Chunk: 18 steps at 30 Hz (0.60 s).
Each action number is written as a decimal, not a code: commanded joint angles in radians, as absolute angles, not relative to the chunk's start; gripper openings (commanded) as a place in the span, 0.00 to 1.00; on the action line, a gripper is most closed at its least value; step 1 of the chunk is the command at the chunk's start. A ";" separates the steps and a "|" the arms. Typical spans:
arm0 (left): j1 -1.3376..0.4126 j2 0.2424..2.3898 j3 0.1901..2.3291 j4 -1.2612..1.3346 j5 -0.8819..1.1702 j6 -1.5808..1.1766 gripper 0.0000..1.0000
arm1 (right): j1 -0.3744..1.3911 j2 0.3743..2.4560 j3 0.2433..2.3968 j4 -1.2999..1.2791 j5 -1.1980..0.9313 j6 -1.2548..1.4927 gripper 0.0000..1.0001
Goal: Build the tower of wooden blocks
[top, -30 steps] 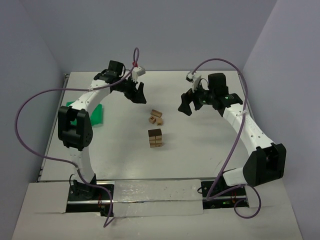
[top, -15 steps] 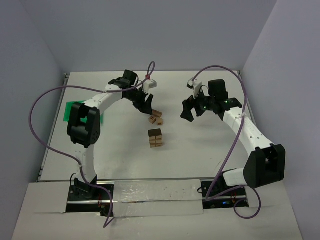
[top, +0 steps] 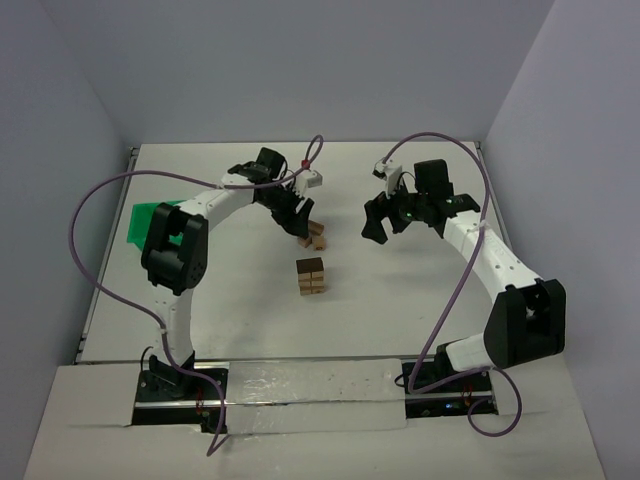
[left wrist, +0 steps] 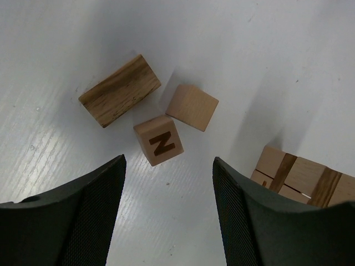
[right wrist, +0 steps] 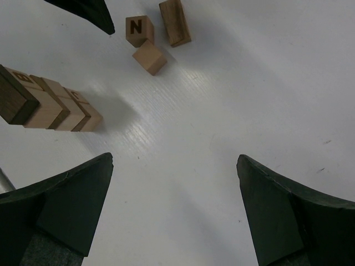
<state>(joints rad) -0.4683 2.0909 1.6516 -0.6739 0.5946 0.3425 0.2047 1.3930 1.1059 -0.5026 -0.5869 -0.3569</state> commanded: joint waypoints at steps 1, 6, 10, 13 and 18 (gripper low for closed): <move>-0.486 2.113 1.652 -0.663 0.571 0.375 0.70 | 0.196 1.400 1.150 -0.509 -0.581 -0.365 1.00; -0.496 2.131 1.653 -0.658 0.546 0.376 0.70 | 0.196 1.405 1.151 -0.510 -0.578 -0.366 1.00; -0.506 2.145 1.657 -0.647 0.521 0.375 0.69 | 0.196 1.411 1.154 -0.512 -0.573 -0.369 1.00; -0.509 2.154 1.662 -0.641 0.508 0.369 0.69 | 0.194 1.415 1.160 -0.513 -0.571 -0.371 1.00; -0.511 2.174 1.671 -0.620 0.466 0.348 0.66 | 0.195 1.424 1.166 -0.514 -0.569 -0.371 1.00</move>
